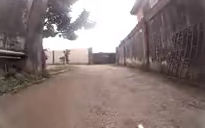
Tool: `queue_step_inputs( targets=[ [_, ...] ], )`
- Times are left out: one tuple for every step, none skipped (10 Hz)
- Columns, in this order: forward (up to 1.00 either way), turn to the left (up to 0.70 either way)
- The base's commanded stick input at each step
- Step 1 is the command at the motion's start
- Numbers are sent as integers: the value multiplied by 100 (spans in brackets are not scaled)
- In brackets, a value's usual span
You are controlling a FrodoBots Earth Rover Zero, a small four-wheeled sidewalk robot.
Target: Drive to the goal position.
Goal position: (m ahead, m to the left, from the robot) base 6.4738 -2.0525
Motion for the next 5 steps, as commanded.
queue_step_inputs(
  targets=[
    [50, 0],
    [50, 0],
    [50, 0],
    [50, 0],
    [50, 0]
  ],
)
